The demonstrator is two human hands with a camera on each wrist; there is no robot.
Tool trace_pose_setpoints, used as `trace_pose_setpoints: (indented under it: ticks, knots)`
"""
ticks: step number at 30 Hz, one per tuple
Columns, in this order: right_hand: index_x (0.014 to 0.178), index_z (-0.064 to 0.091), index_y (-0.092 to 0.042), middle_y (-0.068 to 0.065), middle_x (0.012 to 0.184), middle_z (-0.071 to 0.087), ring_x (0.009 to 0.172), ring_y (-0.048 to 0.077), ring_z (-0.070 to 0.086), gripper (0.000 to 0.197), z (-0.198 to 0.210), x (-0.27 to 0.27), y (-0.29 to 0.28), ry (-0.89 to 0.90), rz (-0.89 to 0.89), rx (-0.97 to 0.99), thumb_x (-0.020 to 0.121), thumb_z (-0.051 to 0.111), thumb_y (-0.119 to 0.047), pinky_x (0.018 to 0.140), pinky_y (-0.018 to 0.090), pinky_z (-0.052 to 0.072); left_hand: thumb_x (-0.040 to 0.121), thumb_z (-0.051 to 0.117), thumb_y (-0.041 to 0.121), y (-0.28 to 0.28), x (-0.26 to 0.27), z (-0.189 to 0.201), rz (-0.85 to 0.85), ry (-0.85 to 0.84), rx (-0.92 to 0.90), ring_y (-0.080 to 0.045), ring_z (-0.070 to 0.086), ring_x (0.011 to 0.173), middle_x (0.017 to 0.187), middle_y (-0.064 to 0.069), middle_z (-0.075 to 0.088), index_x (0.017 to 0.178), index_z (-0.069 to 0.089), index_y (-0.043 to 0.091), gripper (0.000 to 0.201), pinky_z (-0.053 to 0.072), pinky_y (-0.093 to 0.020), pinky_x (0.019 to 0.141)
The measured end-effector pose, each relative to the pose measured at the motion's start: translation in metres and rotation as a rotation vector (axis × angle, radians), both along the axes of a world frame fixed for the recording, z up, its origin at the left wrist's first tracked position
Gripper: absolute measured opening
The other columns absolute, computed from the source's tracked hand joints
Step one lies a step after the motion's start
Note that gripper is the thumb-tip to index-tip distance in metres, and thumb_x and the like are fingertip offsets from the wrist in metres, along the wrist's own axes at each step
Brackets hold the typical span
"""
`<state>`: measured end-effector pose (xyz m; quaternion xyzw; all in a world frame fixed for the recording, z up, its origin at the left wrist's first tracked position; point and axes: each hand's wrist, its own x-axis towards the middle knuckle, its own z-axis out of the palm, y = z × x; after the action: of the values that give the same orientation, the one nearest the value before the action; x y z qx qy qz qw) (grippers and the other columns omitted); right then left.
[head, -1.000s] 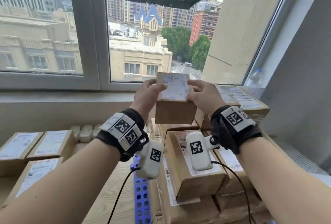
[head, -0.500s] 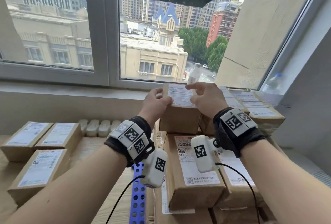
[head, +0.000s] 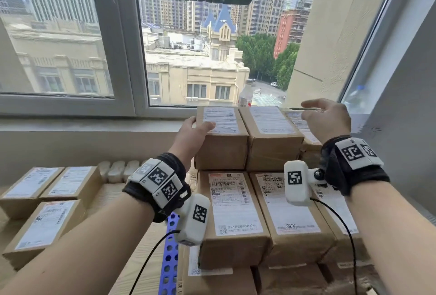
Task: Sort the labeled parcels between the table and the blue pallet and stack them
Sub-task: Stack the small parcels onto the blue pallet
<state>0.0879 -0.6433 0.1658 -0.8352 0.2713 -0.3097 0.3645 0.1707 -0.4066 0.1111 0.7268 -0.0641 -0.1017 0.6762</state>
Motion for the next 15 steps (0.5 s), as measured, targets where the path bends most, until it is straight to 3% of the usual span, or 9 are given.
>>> trace_pose_setpoints:
  ticks: [2,5,10,15]
  knots:
    - [0.097,0.068,-0.033,0.003,0.116,0.065,0.106,0.027,0.058,0.022,-0.003,-0.003,-0.015,0.024,-0.047,0.031,0.08,0.06,-0.021,0.093,0.034,0.048,0.087,0.06,0.036,-0.002,-0.002,0.003,-0.003,0.004,0.005,-0.018,0.063,0.101,0.118,0.0,0.066,0.129,0.052,0.021,0.046,0.048,-0.03,0.071]
    - [0.105,0.067,-0.031,0.002,0.117,0.063,0.109,0.023,0.056,0.027,-0.007,-0.007,-0.033,0.056,-0.064,0.094,0.08,0.06,-0.022,0.092,0.029,0.043,0.095,0.054,0.032,-0.002,-0.004,0.003,-0.02,0.034,0.009,-0.014,0.063,0.091,0.111,0.002,0.066,0.125,0.052,0.024,0.031,0.045,-0.028,0.064]
    - [0.12,0.063,-0.02,0.005,0.125,0.059,0.116,0.023,0.053,0.037,-0.018,-0.01,-0.049,0.108,-0.012,0.165,0.084,0.06,-0.017,0.092,0.027,0.036,0.095,0.052,0.038,-0.002,-0.002,0.002,-0.054,0.088,0.059,-0.016,0.057,0.092,0.111,-0.001,0.063,0.127,0.054,0.025,0.035,0.048,-0.043,0.089]
    - [0.115,0.065,-0.023,0.004,0.122,0.06,0.113,0.022,0.054,0.034,-0.022,-0.008,-0.053,0.103,-0.017,0.2,0.083,0.061,-0.016,0.093,0.028,0.038,0.096,0.052,0.037,-0.003,-0.002,0.002,-0.064,0.097,0.072,-0.016,0.056,0.088,0.104,0.0,0.061,0.127,0.053,0.025,0.033,0.048,-0.039,0.084]
